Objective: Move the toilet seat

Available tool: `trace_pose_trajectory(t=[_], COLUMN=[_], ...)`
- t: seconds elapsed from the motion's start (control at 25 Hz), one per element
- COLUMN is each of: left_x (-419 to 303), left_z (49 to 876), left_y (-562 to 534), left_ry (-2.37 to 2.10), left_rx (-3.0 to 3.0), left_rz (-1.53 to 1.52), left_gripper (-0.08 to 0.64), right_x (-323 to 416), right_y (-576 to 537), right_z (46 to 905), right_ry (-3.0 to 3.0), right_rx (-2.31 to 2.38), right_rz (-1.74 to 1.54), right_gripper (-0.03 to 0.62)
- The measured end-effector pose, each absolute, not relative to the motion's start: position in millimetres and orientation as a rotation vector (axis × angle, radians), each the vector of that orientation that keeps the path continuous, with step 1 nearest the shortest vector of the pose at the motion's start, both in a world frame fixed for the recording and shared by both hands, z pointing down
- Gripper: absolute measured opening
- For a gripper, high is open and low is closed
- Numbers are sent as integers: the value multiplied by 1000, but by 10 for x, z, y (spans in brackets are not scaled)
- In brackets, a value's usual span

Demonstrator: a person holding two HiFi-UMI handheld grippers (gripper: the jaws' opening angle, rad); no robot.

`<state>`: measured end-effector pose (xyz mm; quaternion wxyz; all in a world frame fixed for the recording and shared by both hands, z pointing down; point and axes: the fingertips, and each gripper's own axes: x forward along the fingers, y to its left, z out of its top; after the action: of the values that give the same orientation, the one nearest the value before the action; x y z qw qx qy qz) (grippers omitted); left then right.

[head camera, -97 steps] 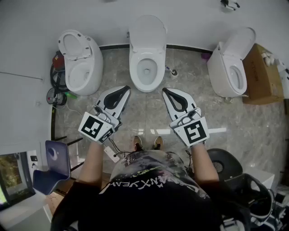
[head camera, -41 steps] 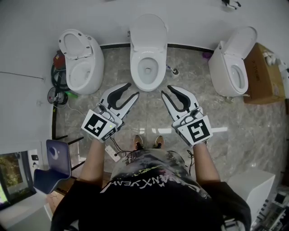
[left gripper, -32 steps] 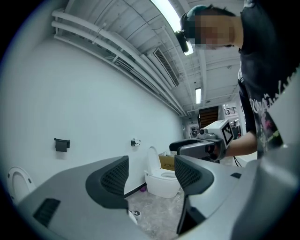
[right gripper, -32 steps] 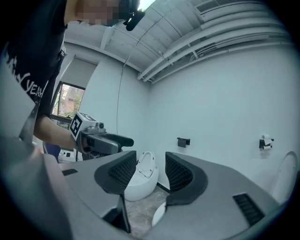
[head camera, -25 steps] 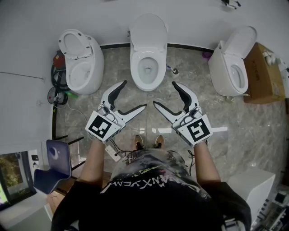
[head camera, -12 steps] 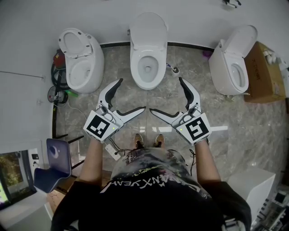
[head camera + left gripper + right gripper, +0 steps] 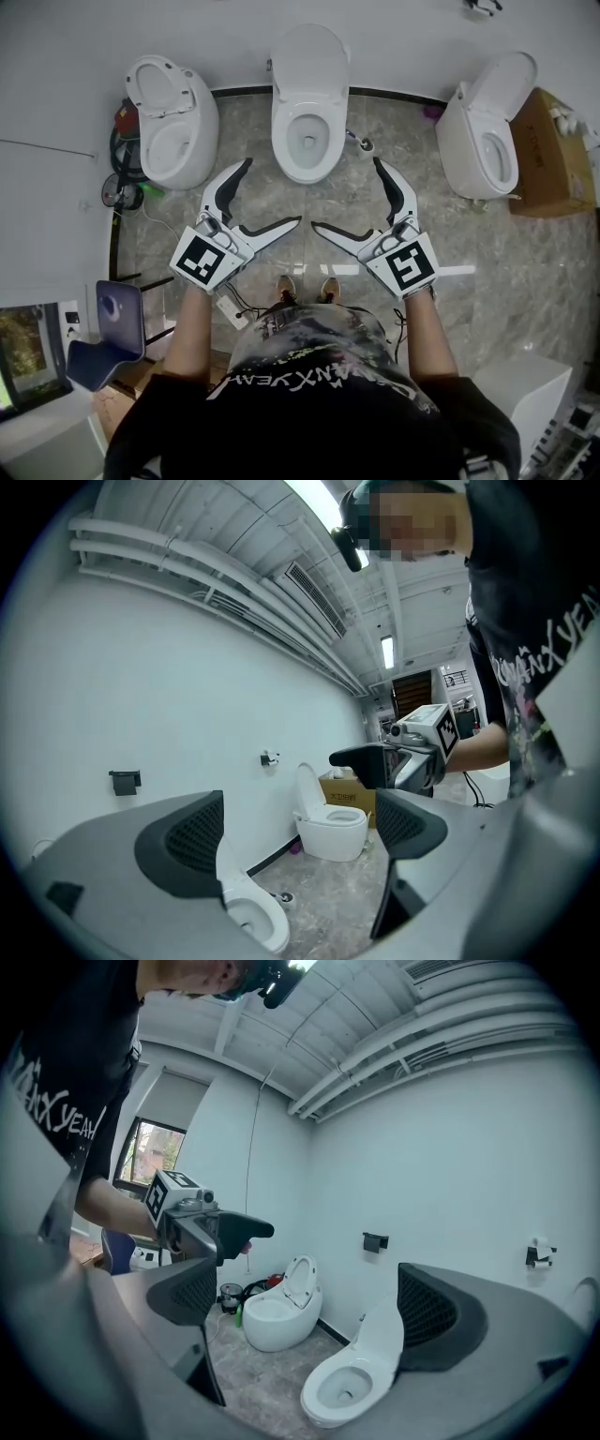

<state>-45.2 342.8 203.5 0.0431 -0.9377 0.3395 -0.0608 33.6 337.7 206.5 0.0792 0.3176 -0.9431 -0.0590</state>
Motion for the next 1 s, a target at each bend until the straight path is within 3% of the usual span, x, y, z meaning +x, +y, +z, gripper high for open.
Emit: trace_pose_trajectory(t=[0.56, 1.0], left_x=[-19, -81], left_z=[2277, 2492], left_y=[3707, 3076], left_ry=[1133, 1135], left_rx=[-2841, -2853], left_rz=[-232, -230], left_gripper=[488, 488], right_x=[745, 673], right_y=[3574, 2977], right_z=[2293, 2498], right_ry=[-2872, -2838], right_rx=[861, 871], right_rz=[-180, -177], right_gripper=[584, 584])
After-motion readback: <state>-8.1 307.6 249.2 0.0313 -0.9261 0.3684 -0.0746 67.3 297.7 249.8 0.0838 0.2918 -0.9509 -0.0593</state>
